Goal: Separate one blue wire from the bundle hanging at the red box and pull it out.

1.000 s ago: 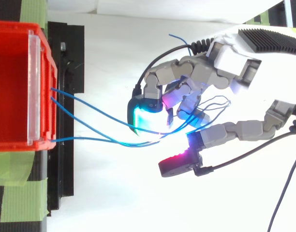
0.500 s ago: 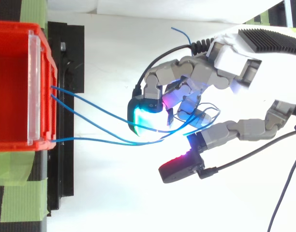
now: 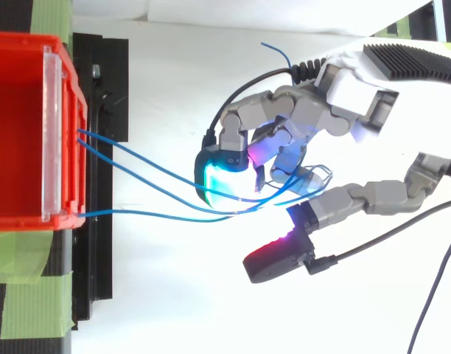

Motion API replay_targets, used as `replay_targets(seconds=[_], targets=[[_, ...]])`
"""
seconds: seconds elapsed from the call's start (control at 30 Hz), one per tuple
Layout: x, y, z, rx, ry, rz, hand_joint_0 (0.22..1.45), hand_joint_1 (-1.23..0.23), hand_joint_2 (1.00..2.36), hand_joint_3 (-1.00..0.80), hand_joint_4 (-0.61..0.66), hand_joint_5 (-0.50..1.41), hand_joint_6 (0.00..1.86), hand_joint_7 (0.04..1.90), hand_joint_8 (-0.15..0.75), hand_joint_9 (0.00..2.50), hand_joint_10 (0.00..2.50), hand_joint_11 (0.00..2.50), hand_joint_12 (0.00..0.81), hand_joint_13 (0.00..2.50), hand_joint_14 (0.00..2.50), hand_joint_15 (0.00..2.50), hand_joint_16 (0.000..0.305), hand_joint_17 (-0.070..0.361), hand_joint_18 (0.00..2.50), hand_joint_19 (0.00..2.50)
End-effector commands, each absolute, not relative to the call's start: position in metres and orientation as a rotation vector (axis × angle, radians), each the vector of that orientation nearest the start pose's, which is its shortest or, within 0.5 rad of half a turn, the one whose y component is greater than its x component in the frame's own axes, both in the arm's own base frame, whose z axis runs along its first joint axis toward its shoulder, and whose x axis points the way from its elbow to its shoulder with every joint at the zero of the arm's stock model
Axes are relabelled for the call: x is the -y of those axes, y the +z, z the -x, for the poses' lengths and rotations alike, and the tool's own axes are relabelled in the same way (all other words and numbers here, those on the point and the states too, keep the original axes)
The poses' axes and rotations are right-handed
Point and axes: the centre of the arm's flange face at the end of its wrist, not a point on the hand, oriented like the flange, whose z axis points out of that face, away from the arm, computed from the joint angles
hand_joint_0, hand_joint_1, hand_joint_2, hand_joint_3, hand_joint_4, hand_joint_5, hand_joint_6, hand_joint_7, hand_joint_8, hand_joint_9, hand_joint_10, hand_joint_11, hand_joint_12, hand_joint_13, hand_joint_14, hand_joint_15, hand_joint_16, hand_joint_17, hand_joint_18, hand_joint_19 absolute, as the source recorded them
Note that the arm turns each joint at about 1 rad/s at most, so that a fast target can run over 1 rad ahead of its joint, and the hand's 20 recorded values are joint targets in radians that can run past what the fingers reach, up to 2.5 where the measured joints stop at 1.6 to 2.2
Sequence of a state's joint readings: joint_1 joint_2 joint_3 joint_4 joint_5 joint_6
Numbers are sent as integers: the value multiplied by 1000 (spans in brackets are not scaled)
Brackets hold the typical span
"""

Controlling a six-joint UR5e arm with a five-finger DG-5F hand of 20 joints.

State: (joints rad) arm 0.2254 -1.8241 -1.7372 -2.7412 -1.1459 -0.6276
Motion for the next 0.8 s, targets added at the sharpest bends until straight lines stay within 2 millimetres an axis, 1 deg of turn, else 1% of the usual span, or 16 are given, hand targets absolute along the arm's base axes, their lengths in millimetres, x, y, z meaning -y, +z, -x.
replay_targets(seconds=[0.0, 0.13, 0.33, 0.57, 0.6, 0.77], targets=[[46, 312, -578, -1366, 573, -869, 557, -587, 1000, -500, 203, -172, 690, 1218, 339, 1057, 22, 1010, 327, 1350, 110, 1645, 53, 119, 662, 827], [46, 312, -578, -1365, 572, -870, 581, -572, 1000, -494, 197, -164, 687, 1224, 342, 1091, 22, 1016, 318, 1381, 86, 1658, 52, 117, 675, 831], [46, 312, -579, -1366, 569, -868, 616, -587, 1007, -440, 182, -152, 684, 1241, 341, 1119, 22, 1022, 314, 1404, 65, 1670, 51, 114, 697, 832], [46, 313, -579, -1365, 569, -866, 630, -594, 1010, -407, 156, -142, 681, 1265, 343, 1170, 23, 1031, 312, 1431, 58, 1676, 50, 112, 722, 836], [46, 312, -578, -1367, 568, -866, 631, -595, 1009, -406, 157, -141, 680, 1271, 343, 1173, 22, 1027, 302, 1431, 55, 1682, 50, 112, 722, 836], [46, 312, -579, -1367, 567, -865, 631, -595, 1010, -400, 149, -136, 677, 1275, 343, 1187, 22, 1019, 311, 1440, 50, 1676, 50, 112, 735, 845]])
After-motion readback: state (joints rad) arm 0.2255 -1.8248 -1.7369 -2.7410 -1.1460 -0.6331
